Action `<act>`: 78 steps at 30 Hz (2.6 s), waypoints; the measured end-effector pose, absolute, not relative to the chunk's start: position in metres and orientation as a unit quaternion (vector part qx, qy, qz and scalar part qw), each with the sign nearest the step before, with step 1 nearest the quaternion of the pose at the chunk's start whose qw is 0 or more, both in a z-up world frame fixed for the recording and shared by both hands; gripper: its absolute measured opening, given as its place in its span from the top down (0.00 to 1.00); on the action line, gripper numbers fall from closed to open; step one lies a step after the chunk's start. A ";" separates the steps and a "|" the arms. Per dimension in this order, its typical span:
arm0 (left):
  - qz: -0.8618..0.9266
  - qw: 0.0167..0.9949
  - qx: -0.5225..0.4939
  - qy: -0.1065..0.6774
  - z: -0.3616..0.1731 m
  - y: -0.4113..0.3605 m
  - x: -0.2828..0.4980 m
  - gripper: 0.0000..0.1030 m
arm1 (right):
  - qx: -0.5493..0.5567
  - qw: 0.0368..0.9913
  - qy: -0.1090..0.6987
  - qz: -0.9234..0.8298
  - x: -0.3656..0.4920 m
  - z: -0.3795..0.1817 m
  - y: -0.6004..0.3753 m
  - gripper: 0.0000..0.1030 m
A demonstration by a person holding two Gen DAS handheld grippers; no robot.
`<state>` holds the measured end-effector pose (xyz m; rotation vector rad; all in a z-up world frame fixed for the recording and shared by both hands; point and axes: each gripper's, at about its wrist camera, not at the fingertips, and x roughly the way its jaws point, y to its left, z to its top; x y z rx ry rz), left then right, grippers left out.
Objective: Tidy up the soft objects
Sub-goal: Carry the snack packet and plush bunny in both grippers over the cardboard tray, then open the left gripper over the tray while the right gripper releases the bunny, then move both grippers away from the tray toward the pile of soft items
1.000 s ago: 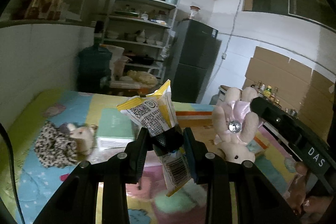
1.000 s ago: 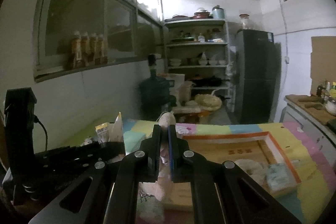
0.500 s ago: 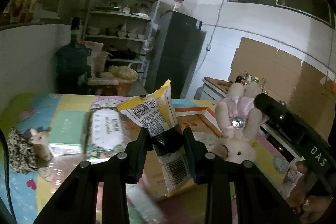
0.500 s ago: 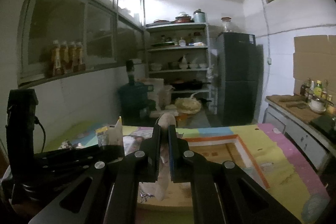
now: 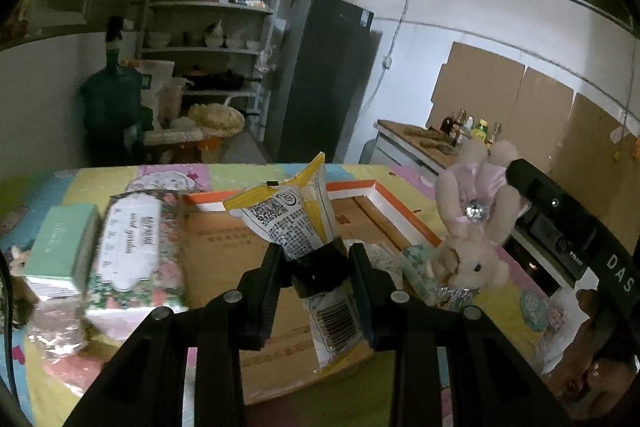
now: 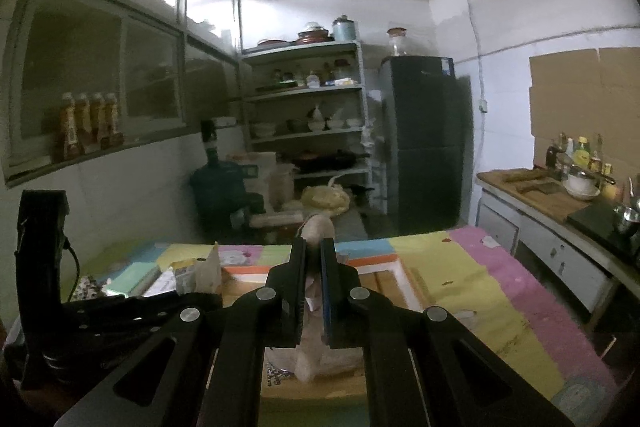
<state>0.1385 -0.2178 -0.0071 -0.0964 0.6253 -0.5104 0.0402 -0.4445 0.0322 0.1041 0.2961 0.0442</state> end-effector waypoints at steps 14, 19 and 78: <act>-0.240 0.904 -0.034 0.352 -0.026 -0.255 0.170 0.67 | 0.077 0.979 0.181 0.048 0.081 0.002 -0.483 0.94; -0.235 0.901 -0.031 0.364 -0.032 -0.261 0.179 0.67 | 0.089 0.975 0.193 0.061 0.093 -0.010 -0.489 0.94; -0.207 0.917 -0.005 0.340 -0.014 -0.258 0.164 0.36 | 0.111 0.964 0.235 0.052 0.099 -0.023 -0.494 0.46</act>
